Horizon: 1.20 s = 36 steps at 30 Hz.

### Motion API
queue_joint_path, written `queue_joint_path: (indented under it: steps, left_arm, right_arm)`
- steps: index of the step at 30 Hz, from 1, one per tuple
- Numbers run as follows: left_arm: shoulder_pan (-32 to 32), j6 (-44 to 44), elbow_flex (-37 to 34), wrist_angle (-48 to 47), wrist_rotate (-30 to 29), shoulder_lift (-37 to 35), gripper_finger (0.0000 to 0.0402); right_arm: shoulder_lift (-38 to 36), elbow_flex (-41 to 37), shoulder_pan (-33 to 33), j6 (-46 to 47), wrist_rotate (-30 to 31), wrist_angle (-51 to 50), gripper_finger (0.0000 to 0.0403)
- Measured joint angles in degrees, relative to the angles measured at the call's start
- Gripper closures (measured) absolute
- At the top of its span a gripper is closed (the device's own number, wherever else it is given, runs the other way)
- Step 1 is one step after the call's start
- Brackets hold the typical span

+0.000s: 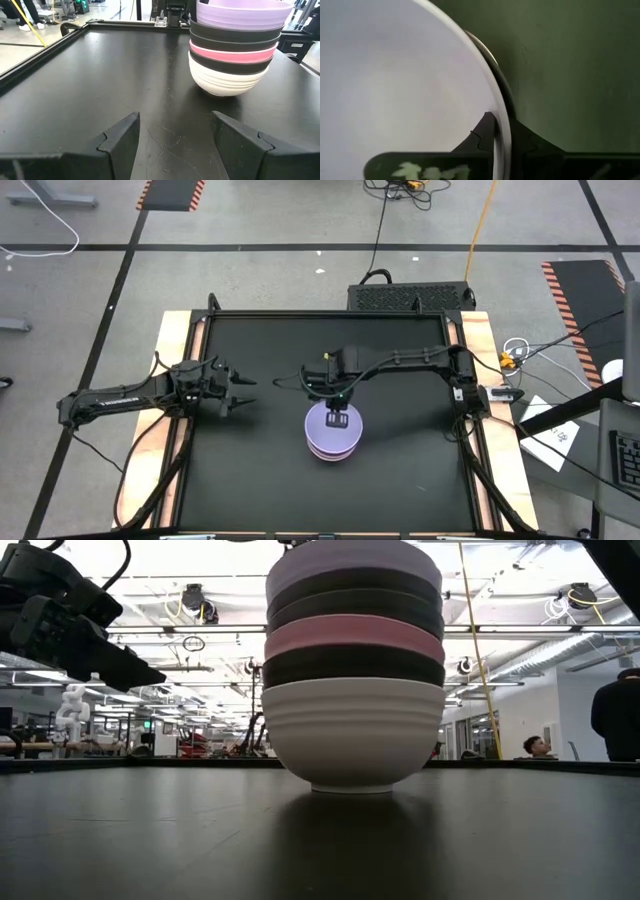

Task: Nest bowls inside each other
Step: Stack the purple bowl on top of the black bowl

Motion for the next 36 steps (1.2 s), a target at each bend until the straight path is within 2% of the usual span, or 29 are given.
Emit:
queue_joint_path:
  steps: [6, 10, 14, 19, 28, 36]
  left_arm:
    - [0.01, -0.3, 0.0, 0.01, 0.09, 0.0, 0.0156]
    - [0.02, -0.41, 0.0, 0.02, 0.65, 0.0, 0.0156]
    - [0.0, -0.37, 0.0, 0.19, 1.14, -0.02, 0.0156]
    - [0.02, -0.34, 0.0, 1.76, 0.94, -0.02, 0.0156]
    - [0.02, -2.02, 0.02, 3.63, 0.81, -0.02, 0.0156]
    - [0.0, -2.14, 0.02, 3.26, 0.81, -0.02, 0.0156]
  right_arm:
    - [-1.05, -1.76, 0.67, -4.45, -0.13, 7.66, 0.0398]
    - [-7.14, -12.19, 0.4, -4.88, -1.25, 19.68, 0.0398]
    - [-15.15, -22.55, -0.68, -1.22, -1.04, 28.59, 0.0399]
    - [-22.75, -29.83, -0.78, 0.88, 0.83, 32.44, 0.0399]
    - [-23.53, -30.64, 0.16, 3.51, 3.09, 26.99, 0.0399]
    - [-23.46, -27.87, 0.21, 2.29, 3.15, 27.84, 0.0399]
